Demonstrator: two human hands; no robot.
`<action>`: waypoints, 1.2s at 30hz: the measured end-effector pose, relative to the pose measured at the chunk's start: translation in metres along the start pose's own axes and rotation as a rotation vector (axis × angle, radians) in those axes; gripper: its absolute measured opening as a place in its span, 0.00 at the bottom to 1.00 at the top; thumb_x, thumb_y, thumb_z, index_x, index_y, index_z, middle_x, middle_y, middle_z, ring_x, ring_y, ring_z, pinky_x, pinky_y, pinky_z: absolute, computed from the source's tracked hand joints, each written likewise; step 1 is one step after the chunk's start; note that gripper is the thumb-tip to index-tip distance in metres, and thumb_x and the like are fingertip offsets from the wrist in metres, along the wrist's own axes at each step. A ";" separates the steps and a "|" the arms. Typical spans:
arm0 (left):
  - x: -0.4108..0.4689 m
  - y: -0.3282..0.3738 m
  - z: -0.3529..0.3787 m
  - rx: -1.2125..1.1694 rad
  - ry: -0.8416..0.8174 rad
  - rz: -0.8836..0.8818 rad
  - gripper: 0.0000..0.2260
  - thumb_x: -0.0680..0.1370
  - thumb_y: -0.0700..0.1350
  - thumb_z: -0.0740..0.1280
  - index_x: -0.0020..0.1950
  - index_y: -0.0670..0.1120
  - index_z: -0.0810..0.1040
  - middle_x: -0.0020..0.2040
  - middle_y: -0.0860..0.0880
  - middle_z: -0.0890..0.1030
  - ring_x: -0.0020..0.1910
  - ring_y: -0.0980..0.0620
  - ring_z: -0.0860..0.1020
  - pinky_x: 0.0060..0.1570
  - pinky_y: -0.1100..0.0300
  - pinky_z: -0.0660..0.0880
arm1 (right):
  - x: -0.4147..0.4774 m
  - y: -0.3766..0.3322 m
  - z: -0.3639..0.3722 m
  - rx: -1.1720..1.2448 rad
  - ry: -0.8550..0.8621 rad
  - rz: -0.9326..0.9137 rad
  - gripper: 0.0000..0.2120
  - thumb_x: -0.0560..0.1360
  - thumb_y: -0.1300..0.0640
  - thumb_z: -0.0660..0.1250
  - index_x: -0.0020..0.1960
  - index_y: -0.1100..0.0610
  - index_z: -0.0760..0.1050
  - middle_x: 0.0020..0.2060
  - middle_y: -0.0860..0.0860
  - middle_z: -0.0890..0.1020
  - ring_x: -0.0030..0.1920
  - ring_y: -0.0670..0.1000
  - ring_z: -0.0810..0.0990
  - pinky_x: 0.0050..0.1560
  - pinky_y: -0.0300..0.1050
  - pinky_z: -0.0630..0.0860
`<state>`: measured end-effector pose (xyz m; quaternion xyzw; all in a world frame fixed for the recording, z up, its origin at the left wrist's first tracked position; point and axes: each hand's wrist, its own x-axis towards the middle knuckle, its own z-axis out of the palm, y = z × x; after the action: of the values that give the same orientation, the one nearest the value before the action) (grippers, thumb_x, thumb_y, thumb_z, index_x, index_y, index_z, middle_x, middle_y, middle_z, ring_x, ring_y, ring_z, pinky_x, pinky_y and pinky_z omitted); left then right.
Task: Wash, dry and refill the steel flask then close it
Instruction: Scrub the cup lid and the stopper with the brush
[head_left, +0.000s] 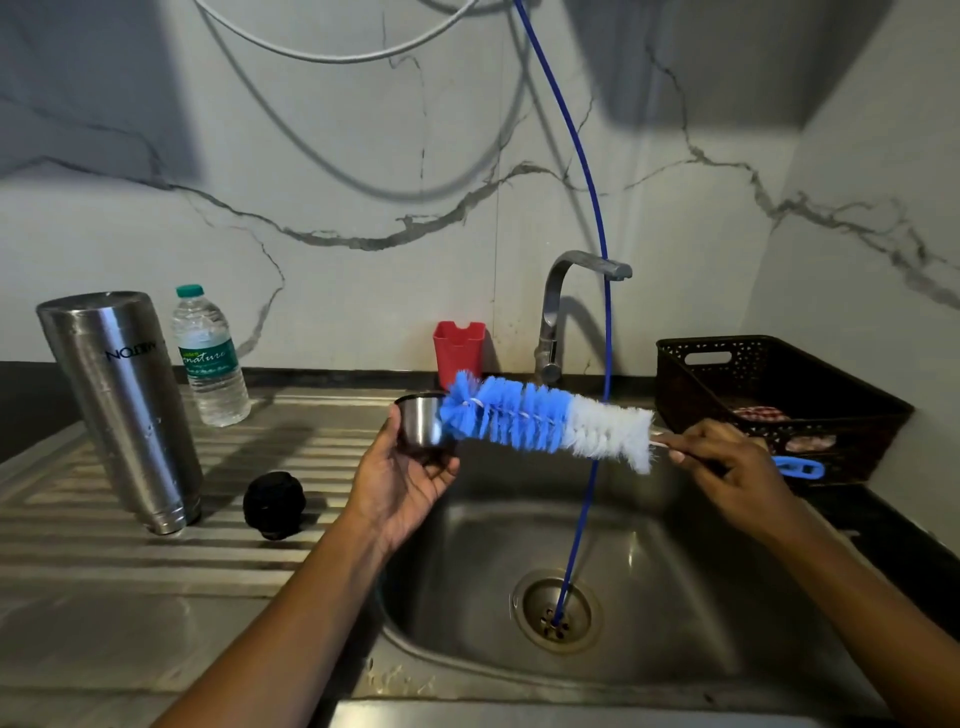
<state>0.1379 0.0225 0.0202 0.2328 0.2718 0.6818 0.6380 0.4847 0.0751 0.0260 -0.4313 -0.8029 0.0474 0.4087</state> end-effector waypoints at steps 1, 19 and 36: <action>0.000 -0.001 0.000 -0.003 -0.001 -0.002 0.24 0.74 0.58 0.62 0.61 0.42 0.76 0.49 0.41 0.81 0.44 0.48 0.80 0.37 0.58 0.79 | 0.001 -0.008 0.003 0.010 -0.001 -0.028 0.18 0.73 0.40 0.61 0.55 0.48 0.80 0.43 0.39 0.76 0.45 0.51 0.76 0.48 0.59 0.72; -0.005 0.000 0.003 0.009 -0.032 -0.014 0.24 0.74 0.57 0.62 0.61 0.42 0.76 0.49 0.42 0.81 0.44 0.49 0.78 0.37 0.59 0.78 | 0.001 -0.011 0.009 0.004 -0.009 -0.005 0.08 0.75 0.52 0.66 0.53 0.45 0.77 0.44 0.39 0.75 0.46 0.49 0.75 0.47 0.60 0.72; -0.005 -0.002 0.005 -0.003 -0.054 -0.017 0.23 0.75 0.57 0.61 0.60 0.41 0.75 0.50 0.40 0.81 0.44 0.47 0.80 0.36 0.59 0.79 | -0.002 -0.009 0.004 0.025 0.022 0.018 0.09 0.74 0.47 0.64 0.53 0.44 0.77 0.44 0.40 0.76 0.47 0.49 0.74 0.47 0.62 0.71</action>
<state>0.1433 0.0183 0.0228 0.2479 0.2556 0.6702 0.6511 0.4759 0.0693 0.0262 -0.4338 -0.7938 0.0562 0.4225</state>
